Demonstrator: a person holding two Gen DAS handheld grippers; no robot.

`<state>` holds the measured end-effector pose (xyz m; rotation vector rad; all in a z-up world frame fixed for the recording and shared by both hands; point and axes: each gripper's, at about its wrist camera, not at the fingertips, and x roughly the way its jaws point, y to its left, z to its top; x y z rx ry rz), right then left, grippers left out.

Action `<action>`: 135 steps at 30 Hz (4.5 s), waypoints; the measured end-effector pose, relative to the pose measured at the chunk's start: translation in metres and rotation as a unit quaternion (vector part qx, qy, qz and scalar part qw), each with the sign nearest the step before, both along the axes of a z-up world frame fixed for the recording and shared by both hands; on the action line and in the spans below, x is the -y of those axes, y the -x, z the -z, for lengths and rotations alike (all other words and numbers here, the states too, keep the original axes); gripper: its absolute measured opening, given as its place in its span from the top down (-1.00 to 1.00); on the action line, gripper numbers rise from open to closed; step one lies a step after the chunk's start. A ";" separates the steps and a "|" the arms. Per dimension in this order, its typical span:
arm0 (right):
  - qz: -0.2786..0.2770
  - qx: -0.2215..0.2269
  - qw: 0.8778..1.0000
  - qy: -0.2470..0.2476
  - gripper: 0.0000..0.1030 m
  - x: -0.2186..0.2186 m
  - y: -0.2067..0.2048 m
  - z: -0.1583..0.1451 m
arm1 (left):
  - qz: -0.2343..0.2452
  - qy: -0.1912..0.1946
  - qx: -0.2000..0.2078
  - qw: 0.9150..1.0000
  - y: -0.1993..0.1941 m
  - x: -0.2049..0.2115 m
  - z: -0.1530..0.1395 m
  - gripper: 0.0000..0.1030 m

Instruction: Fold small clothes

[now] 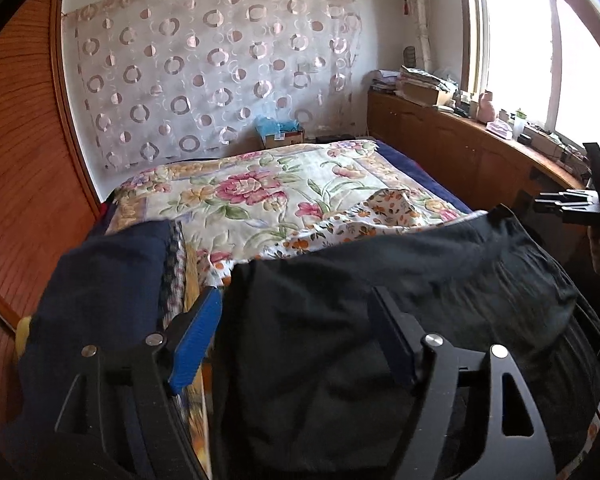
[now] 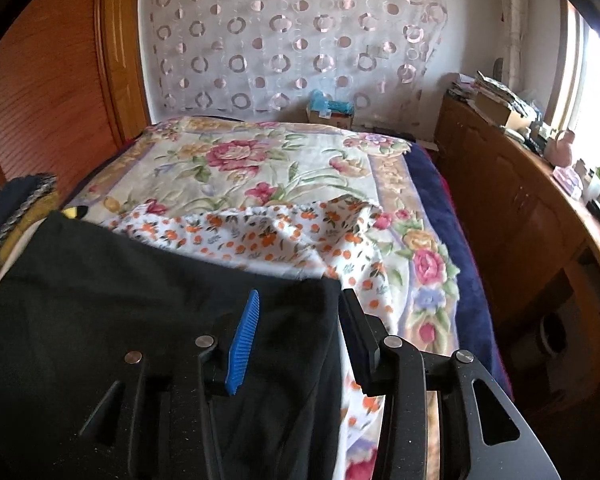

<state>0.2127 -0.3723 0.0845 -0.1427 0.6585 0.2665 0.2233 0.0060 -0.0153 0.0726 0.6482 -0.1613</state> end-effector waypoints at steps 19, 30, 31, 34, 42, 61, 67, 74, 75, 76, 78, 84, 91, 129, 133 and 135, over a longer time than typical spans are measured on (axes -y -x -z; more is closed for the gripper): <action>0.025 -0.087 0.995 -0.043 0.14 0.064 0.138 0.041 | 0.047 0.006 -0.055 0.997 0.052 0.035 0.049 -0.47; 0.021 -0.073 0.997 -0.013 0.11 0.044 0.117 0.051 | -0.010 0.022 -0.094 0.995 0.061 0.019 0.076 -0.47; 0.020 -0.069 0.997 -0.010 0.08 0.044 0.119 0.051 | -0.013 0.025 -0.096 0.995 0.061 0.017 0.077 -0.47; 0.017 -0.057 0.998 -0.005 -0.01 0.041 0.124 0.053 | -0.024 0.022 -0.099 0.995 0.061 0.015 0.079 -0.47; 0.012 -0.059 0.998 -0.028 -0.04 0.049 0.125 0.057 | -0.044 0.036 -0.125 0.991 0.046 0.011 0.090 -0.47; 0.009 -0.052 0.998 -0.016 0.21 0.036 0.123 0.054 | -0.088 0.032 -0.106 0.990 0.026 -0.005 0.085 0.21; -0.012 -0.034 0.999 -0.018 0.82 0.034 0.126 0.052 | -0.082 0.028 -0.109 0.990 0.027 -0.007 0.086 0.81; -0.004 0.012 0.999 -0.037 0.85 0.041 0.132 0.037 | -0.070 0.033 -0.064 0.995 0.043 -0.004 0.068 0.94; -0.001 0.023 0.999 -0.043 0.85 0.043 0.135 0.034 | -0.070 0.036 -0.053 0.996 0.048 -0.003 0.063 0.94; 0.001 0.029 0.998 -0.048 0.85 0.045 0.137 0.031 | -0.068 0.038 -0.044 0.996 0.053 -0.002 0.057 0.94; 0.001 0.043 0.998 -0.052 0.86 0.047 0.141 0.023 | -0.065 0.045 -0.028 0.997 0.063 -0.001 0.047 0.94; -0.001 0.076 0.996 -0.050 0.87 0.047 0.159 0.009 | -0.053 0.057 0.012 0.997 0.090 0.005 0.021 0.95; 0.001 0.098 0.994 -0.049 0.87 0.052 0.189 0.009 | -0.043 0.060 0.036 0.997 0.117 0.007 0.008 0.95; 0.019 0.028 0.999 0.016 0.68 0.060 0.233 0.031 | -0.041 0.044 -0.032 0.998 0.219 0.020 0.066 0.80; 0.021 0.037 0.999 0.021 0.21 0.058 0.231 0.019 | -0.048 0.039 -0.023 0.998 0.224 0.015 0.060 0.18; 0.023 0.047 0.998 0.021 0.01 0.057 0.230 0.013 | -0.053 0.037 -0.015 0.998 0.227 0.012 0.057 0.06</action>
